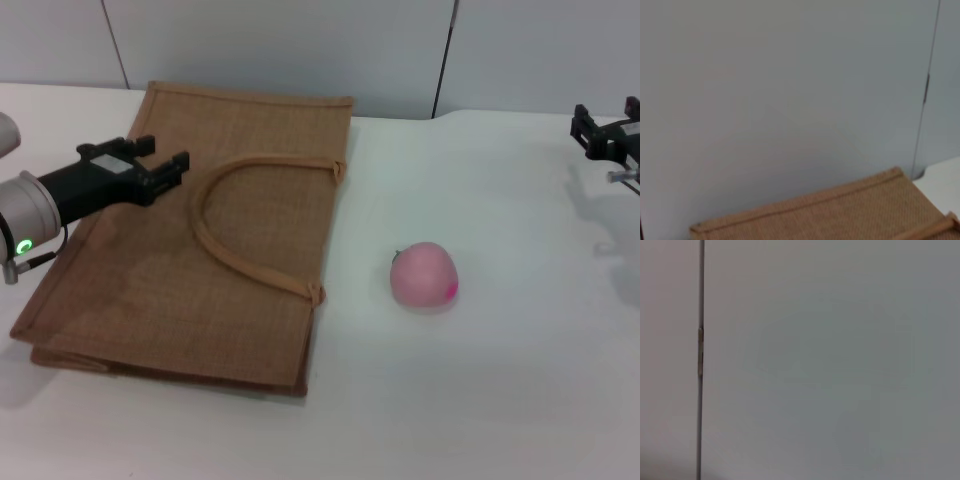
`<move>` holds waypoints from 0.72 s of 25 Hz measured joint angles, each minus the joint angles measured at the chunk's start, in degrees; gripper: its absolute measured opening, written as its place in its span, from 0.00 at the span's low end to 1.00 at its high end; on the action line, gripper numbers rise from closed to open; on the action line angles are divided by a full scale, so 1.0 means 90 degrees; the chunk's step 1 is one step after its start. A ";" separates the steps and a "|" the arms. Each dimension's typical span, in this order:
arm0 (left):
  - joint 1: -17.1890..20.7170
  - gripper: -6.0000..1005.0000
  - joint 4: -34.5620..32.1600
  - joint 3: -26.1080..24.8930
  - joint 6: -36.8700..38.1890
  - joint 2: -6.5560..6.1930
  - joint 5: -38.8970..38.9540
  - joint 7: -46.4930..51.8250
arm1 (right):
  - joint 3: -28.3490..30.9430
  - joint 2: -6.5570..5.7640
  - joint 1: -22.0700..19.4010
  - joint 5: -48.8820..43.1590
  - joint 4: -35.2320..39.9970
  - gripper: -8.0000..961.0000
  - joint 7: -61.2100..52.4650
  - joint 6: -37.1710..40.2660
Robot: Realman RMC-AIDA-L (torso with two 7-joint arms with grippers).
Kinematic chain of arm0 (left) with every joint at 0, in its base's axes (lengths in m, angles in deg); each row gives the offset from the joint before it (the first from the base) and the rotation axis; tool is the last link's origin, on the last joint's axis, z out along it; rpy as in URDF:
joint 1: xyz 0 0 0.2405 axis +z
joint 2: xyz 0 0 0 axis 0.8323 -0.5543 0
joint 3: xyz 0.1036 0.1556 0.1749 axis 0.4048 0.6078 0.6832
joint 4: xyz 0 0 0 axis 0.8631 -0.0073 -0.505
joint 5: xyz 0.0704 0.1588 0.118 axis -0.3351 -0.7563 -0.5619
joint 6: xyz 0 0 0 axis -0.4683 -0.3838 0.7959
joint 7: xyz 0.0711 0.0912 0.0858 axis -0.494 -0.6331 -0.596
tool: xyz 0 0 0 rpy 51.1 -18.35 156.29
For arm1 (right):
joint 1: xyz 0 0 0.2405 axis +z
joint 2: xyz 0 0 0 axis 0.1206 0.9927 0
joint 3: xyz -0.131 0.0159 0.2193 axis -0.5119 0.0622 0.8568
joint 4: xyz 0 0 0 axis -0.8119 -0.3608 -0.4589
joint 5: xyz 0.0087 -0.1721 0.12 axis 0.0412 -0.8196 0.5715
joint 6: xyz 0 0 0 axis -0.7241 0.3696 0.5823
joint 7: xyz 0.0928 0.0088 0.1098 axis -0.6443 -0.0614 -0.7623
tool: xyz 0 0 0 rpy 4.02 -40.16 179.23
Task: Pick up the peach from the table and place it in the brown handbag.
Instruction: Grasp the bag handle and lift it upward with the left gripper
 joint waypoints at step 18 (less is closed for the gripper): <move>0.0093 0.57 -0.0151 -0.0009 -0.0010 -0.0011 -0.0476 0.0261 | -0.0333 0.0026 -0.0008 0.0000 0.0198 0.70 -0.0009 -0.0017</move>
